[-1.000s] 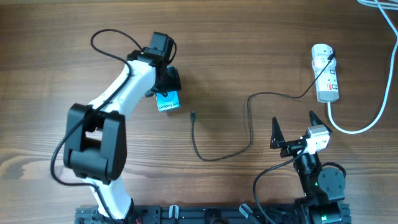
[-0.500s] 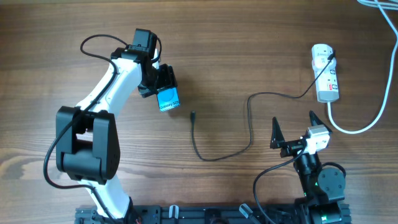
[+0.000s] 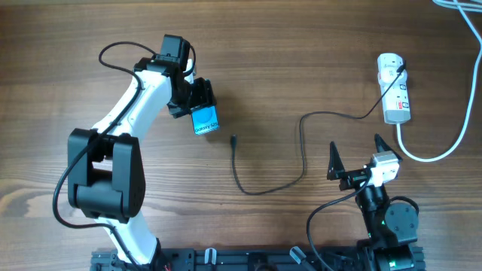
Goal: Plug charger to phone and switch on socket
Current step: 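Move the right gripper to the phone's side beside the left gripper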
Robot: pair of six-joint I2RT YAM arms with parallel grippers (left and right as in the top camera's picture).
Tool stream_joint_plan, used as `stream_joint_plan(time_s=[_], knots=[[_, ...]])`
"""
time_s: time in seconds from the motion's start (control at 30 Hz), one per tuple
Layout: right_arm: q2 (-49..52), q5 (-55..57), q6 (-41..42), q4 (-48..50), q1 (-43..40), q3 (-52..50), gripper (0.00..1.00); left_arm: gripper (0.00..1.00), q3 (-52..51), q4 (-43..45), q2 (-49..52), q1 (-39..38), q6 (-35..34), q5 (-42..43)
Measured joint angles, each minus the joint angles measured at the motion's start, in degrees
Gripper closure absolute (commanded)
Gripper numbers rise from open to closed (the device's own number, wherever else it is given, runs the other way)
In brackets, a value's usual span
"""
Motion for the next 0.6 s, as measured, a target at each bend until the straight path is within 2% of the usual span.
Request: stream_joint_plan(time_s=[0.2, 0.33, 0.4, 0.47, 0.5, 0.53, 0.6], knots=[[0.00, -2.54, 2.01, -0.09, 0.00, 0.00, 0.00, 0.30, 0.00, 0.22, 0.00, 1.11, 2.58, 7.89], [1.77, -4.74, 4.63, -4.76, 0.00, 4.17, 0.00, 0.30, 0.00, 0.24, -0.02, 4.68, 6.10, 19.91], [4.66, -5.09, 5.25, -8.09, 0.00, 9.66, 0.00, 0.30, 0.00, 0.72, 0.00, 5.99, 7.72, 25.33], [10.45, -5.40, 5.68, -12.20, 0.00, 20.57, 0.00, 0.31, 0.00, 1.60, 0.00, 6.69, 8.79, 30.80], [16.48, -5.57, 6.25, -18.01, 0.00, 30.51, 0.00, 0.33, 0.00, 1.97, -0.02, 6.93, 9.27, 34.07], [20.00, -5.64, 6.56, -20.35, 0.00, 35.41, 0.00, 0.33, 0.00, 2.01, 0.00, 7.23, 9.46, 38.71], [27.85, -7.02, 6.95, -29.11, 0.00, 45.51, 0.00, 0.33, 0.00, 1.97, -0.02, 7.69, 9.51, 42.82]])
